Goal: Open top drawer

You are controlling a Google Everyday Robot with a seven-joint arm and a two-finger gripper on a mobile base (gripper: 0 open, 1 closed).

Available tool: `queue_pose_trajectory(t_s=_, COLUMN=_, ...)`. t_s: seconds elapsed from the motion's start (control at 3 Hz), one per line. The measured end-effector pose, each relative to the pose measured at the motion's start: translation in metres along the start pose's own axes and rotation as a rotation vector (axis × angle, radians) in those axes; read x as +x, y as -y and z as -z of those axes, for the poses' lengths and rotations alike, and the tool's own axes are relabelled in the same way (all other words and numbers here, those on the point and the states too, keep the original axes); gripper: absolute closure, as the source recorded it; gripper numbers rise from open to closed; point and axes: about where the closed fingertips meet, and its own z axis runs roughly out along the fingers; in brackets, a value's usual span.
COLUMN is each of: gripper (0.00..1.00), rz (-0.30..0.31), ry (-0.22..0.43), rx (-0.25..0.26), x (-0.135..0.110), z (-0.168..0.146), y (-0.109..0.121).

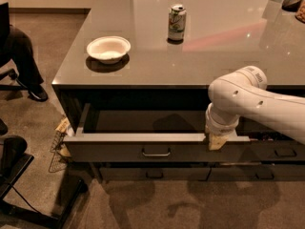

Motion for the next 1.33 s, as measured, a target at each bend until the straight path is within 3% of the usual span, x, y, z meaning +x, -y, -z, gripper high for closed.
queue_pose_trajectory(t_s=0.33, gripper=1.00, rz=-0.058, ry=0.033, rx=-0.044, x=0.006, z=0.008, y=-0.044)
queue_pose_trajectory(t_s=0.67, gripper=1.00, rz=-0.058, ry=0.033, rx=-0.044, x=0.006, z=0.008, y=-0.044)
queue_pose_trajectory(t_s=1.0, gripper=1.00, rz=-0.104, ry=0.056, rx=-0.081, x=0.003, z=0.006, y=-0.078)
queue_pose_trajectory(t_s=1.33, gripper=1.00, rz=-0.104, ry=0.056, rx=-0.081, x=0.003, z=0.006, y=-0.078)
